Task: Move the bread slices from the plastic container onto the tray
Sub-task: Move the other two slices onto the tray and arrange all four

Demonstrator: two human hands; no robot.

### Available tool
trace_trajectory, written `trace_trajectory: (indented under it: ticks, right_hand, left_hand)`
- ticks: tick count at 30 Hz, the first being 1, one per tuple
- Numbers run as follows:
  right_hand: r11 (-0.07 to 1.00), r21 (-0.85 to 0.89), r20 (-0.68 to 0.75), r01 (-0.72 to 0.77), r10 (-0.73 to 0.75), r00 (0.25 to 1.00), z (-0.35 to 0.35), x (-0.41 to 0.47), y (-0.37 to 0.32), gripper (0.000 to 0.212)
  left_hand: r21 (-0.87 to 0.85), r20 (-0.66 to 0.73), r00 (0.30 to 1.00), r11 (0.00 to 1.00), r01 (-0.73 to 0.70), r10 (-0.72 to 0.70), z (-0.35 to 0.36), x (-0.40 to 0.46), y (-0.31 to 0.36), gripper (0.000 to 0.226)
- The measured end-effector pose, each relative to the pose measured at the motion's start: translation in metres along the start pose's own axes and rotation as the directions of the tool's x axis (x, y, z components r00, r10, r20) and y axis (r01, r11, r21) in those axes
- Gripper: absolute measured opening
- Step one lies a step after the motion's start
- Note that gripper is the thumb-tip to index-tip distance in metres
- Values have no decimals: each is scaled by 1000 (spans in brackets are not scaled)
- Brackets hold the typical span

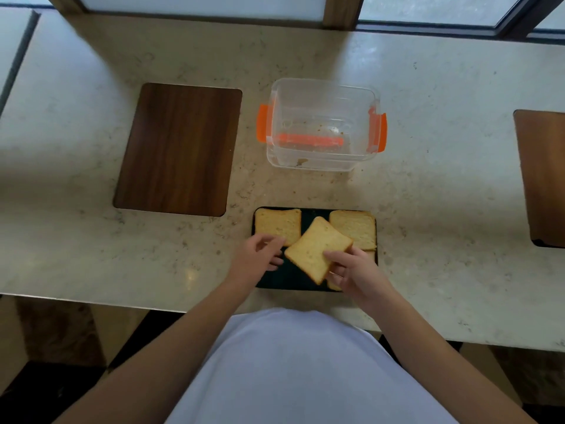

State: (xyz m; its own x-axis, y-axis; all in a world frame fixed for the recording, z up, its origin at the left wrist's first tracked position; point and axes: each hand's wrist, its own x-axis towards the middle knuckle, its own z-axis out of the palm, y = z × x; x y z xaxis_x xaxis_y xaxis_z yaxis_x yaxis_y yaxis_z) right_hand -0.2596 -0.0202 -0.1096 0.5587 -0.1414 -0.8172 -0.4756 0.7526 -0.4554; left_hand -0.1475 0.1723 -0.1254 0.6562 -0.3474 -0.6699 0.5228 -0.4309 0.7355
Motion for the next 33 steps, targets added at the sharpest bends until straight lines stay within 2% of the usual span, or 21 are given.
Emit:
trace_trajectory:
  ticks: [1,2,3,5,8,11,14,18,23,27,33]
  right_hand:
    - [998,59,29,-15,14,999,3,0,1,40]
    - [994,107,53,-33,27,998,6,0,2,42]
    - [988,144,77,-50,40,996,10,0,3,44]
    - [981,180,124,-76,54,991,16,0,7,47]
    - [991,122,127,-59,43,991,23,2,11,45]
    - [988,-154,0,12,-13,1000,24,2,15,40]
    - [885,-464,-118,40,-106,987,18,3,20,31]
    - [743,-669,-69,-19,-37,997,12,2,27,25]
    - [710,-703,-62,-41,-3,998,20,6,35,25]
    - [732,-679,-73,-52,3,997,24,8,40,28]
    - [701,-713,-63,-33,-17,998,25,8,40,30]
  left_hand:
    - [-241,132,983,958,156,-127,-1,-3,-1,53]
    - [-397,243,955,881,258,-169,-4,-7,-2,48]
    - [-472,313,935,827,306,-168,-6,-9,-4,46]
    - [-516,355,925,797,313,-134,-6,-12,-7,48]
    - [-517,296,947,812,269,-125,-6,-9,-8,39]
    - [-384,238,964,900,205,-118,-17,-4,-10,30]
    - [-179,211,963,962,207,-168,-29,0,-12,28]
    - [55,114,962,969,243,-248,-39,9,-12,33]
    - [266,60,969,940,214,-238,-37,13,-7,15]
    - [405,-45,994,907,113,-104,-33,12,-7,9]
    - [538,-62,997,843,0,40,-32,7,-7,7]
